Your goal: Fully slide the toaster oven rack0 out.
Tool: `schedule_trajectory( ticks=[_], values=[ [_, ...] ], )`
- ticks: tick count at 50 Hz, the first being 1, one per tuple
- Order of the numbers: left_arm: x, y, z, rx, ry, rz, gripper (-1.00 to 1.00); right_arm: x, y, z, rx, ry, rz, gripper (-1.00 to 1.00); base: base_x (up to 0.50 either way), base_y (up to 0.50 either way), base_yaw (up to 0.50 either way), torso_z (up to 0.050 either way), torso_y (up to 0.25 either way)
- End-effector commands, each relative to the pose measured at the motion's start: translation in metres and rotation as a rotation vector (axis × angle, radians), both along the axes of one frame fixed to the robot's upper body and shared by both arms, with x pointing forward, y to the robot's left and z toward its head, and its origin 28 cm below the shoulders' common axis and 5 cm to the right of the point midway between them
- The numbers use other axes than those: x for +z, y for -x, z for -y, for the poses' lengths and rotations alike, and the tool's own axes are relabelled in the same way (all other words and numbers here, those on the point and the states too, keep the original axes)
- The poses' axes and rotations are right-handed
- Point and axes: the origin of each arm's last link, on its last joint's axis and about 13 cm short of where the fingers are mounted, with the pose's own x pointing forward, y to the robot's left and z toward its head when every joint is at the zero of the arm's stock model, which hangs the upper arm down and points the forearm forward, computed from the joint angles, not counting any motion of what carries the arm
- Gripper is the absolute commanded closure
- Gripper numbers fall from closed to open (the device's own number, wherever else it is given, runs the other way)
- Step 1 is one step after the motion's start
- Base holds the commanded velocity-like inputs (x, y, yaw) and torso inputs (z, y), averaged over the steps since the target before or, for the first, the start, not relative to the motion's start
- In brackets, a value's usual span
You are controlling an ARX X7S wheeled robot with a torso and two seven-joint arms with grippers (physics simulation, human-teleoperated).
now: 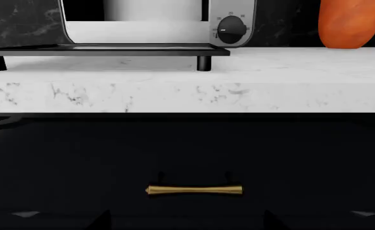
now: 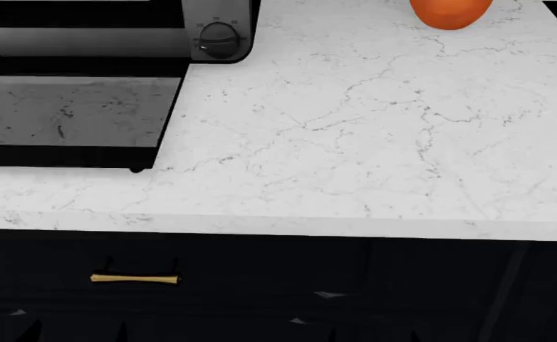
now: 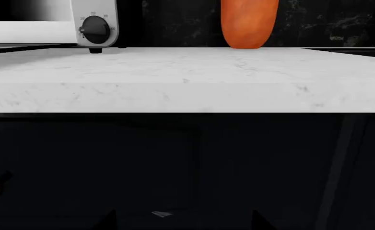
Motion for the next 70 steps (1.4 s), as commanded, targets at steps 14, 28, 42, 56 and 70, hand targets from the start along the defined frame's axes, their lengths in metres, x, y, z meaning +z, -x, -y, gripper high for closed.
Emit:
schedule_trajectory(
  ticks=[14,28,42,56,70],
  values=[
    [0.018,0.003,-0.006,0.001,-0.025,0.074,-1.00,0.021,0.013,0.003,-0.019,0.068,0.026,-1.00,0.00,0.00,0.00,0.023,0.019],
    [0.073,0.016,-0.015,0.016,-0.059,0.191,-1.00,0.078,0.021,0.016,-0.027,0.122,0.134,-1.00,0.00,0.00,0.00,0.050,0.044],
    [0.125,0.041,-0.015,0.008,-0.086,0.320,-1.00,0.118,0.030,0.021,-0.047,0.151,0.242,-1.00,0.00,0.00,0.00,0.050,0.043],
    [0.131,0.041,-0.014,0.005,-0.083,0.326,-1.00,0.128,0.041,0.021,-0.038,0.200,0.307,-1.00,0.00,0.27,0.00,0.050,0.044],
    [0.139,0.044,-0.015,0.017,-0.076,0.348,-1.00,0.135,0.045,0.020,-0.034,0.187,0.322,-1.00,0.00,0.50,0.00,0.050,0.044]
  ],
)
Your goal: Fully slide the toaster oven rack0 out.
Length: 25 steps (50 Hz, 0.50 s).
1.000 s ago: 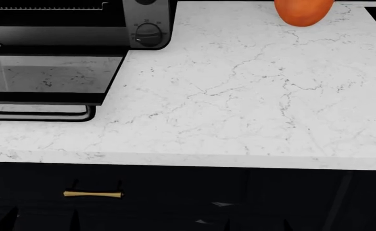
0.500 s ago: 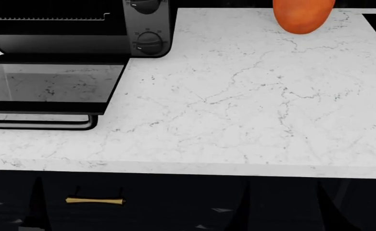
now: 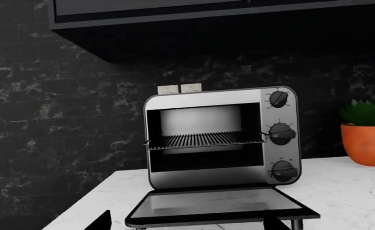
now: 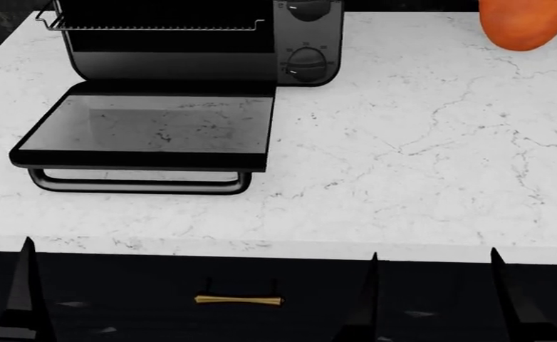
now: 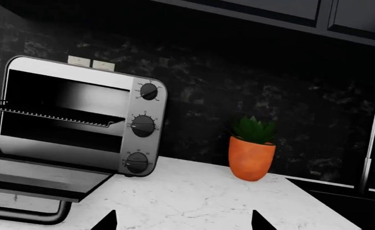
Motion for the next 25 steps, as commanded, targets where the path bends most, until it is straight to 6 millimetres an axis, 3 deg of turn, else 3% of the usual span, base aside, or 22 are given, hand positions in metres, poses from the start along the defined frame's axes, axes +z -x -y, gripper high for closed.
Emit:
schedule_trajectory(
  ticks=[1,25],
  values=[
    [0.0083,0.0033,0.0000,0.005,-0.003,0.021,-1.00,0.0082,0.0047,-0.0009,0.006,0.009,0.022,-1.00,0.00,0.50,0.00,0.050,0.043],
    [0.0122,0.0031,0.0047,0.002,-0.015,0.030,-1.00,0.0121,0.0052,-0.0005,0.014,0.010,0.020,-1.00,0.00,0.50,0.00,0.050,0.044]
  ],
)
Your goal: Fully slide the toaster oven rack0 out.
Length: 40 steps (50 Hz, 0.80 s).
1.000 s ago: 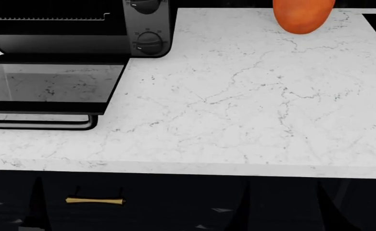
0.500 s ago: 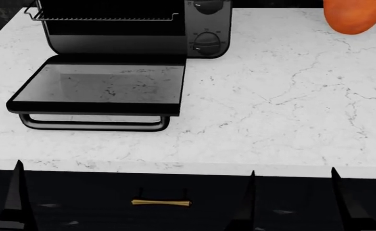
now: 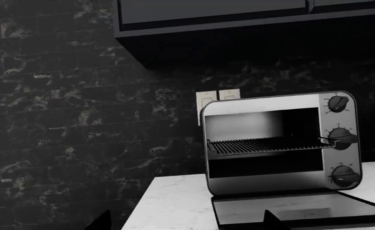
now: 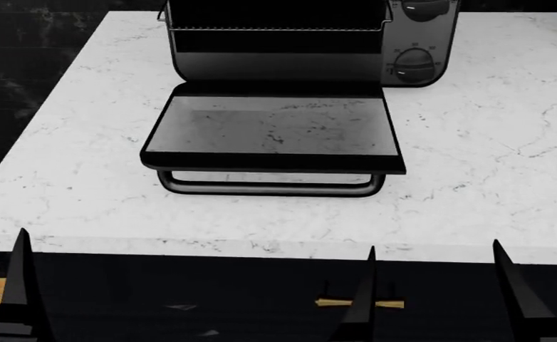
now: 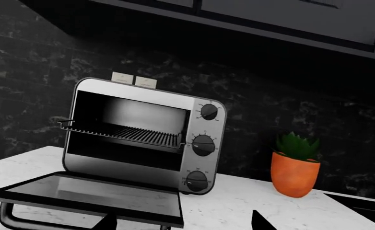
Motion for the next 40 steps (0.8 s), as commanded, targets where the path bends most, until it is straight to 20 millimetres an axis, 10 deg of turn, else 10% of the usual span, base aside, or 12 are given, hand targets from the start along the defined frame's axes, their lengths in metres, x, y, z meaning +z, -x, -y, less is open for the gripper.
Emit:
schedule_trajectory(
  ticks=[1,40],
  values=[
    [0.001,0.000,0.002,-0.002,-0.006,0.003,-1.00,0.001,0.000,0.000,0.001,0.002,-0.005,-1.00,0.00,0.50,0.00,0.050,0.043],
    [0.009,0.000,0.003,-0.010,-0.013,0.015,-1.00,0.007,0.005,-0.016,0.056,0.099,0.009,-1.00,0.40,0.06,0.00,0.050,0.044]
  ],
)
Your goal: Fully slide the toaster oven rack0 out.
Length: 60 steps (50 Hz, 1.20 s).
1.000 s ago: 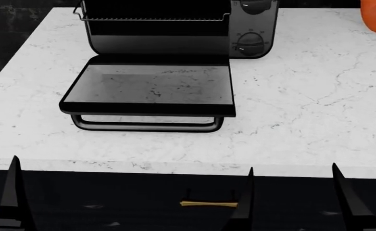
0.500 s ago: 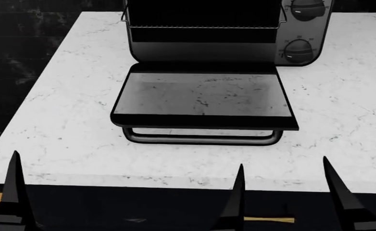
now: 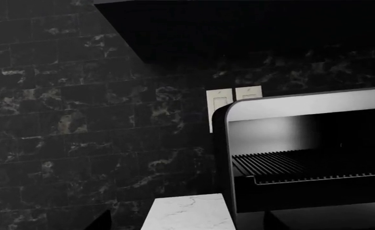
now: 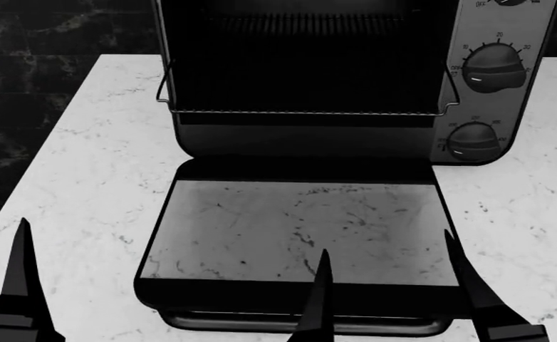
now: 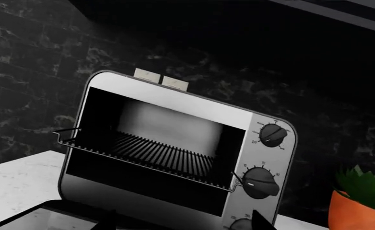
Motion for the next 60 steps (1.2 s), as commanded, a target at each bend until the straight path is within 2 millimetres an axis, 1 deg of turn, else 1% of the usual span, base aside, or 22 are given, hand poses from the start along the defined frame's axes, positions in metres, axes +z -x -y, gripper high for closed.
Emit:
schedule_trajectory(
  ticks=[1,8,9,10,16,17,20,26,27,31,33,37,41,46,47,52,60],
  values=[
    [0.001,0.001,0.001,-0.002,-0.002,0.003,-1.00,0.000,0.002,0.000,0.001,0.001,0.001,-1.00,0.50,0.02,0.00,0.050,0.043],
    [0.001,0.002,0.001,-0.004,-0.002,0.005,-1.00,-0.001,0.004,0.000,0.002,-0.004,0.003,-1.00,0.50,0.02,0.00,0.050,0.044],
    [-0.005,-0.003,-0.002,0.057,0.073,-0.004,-1.00,-0.021,-0.007,0.001,0.047,-0.149,-0.059,-1.00,0.00,0.00,0.00,0.000,0.000],
    [-0.006,-0.004,-0.002,0.056,0.074,-0.006,-1.00,-0.036,-0.015,0.004,0.031,-0.151,-0.136,-1.00,0.00,0.00,0.00,0.000,0.000],
    [-0.008,-0.005,-0.003,0.050,0.079,-0.019,-1.00,-0.030,-0.022,0.005,0.050,-0.203,-0.144,-1.00,0.00,0.00,0.00,0.000,0.000],
    [-0.008,-0.005,-0.003,0.050,0.081,-0.018,-1.00,-0.030,-0.022,0.005,0.070,-0.242,-0.155,-1.00,0.00,0.00,0.00,0.000,0.000],
    [-0.009,-0.005,-0.003,0.050,0.081,-0.020,-1.00,-0.031,-0.024,0.006,0.082,-0.280,-0.161,-1.00,0.00,0.00,0.00,0.000,0.000],
    [-0.009,-0.006,-0.003,0.050,0.082,-0.026,-1.00,-0.024,-0.035,0.008,0.130,-0.395,-0.174,-1.00,0.00,0.00,0.00,0.000,0.000],
    [-0.009,-0.006,-0.003,0.050,0.081,-0.026,-1.00,-0.022,-0.038,0.009,0.146,-0.425,-0.185,-1.00,0.00,0.00,0.00,0.000,0.000],
    [-0.009,-0.007,-0.003,0.050,0.078,-0.027,-1.00,-0.013,-0.043,0.010,0.164,-0.458,-0.189,-1.00,0.00,0.00,0.00,0.000,0.000],
    [-0.007,-0.007,-0.002,0.050,0.073,-0.024,-1.00,-0.002,-0.048,0.007,0.182,-0.462,-0.194,-1.00,0.00,0.00,0.00,0.000,0.000],
    [-0.006,-0.007,-0.001,0.049,0.066,-0.023,-1.00,0.006,-0.054,0.004,0.195,-0.473,-0.197,-1.00,0.00,0.00,0.00,0.000,0.000],
    [-0.006,-0.007,-0.002,0.051,0.067,-0.023,-1.00,0.007,-0.064,0.004,0.222,-0.553,-0.236,-1.00,0.00,0.00,0.00,0.000,0.000],
    [-0.007,-0.007,-0.003,0.054,0.069,-0.023,-1.00,0.010,-0.068,0.003,0.231,-0.594,-0.248,-1.00,0.00,0.00,0.00,0.000,0.000],
    [-0.008,-0.007,-0.003,0.054,0.070,-0.024,-1.00,0.011,-0.071,0.002,0.254,-0.624,-0.269,-1.00,0.00,0.00,0.00,0.000,0.000],
    [-0.008,-0.007,-0.004,0.058,0.070,-0.024,-1.00,0.006,-0.083,0.002,0.262,-0.701,-0.298,-1.00,0.00,0.00,0.00,0.000,0.000],
    [-0.009,-0.008,-0.004,0.056,0.067,-0.027,-1.00,0.003,-0.087,0.002,0.296,-0.820,-0.295,-1.00,0.00,0.00,0.00,0.000,0.000]
  ],
)
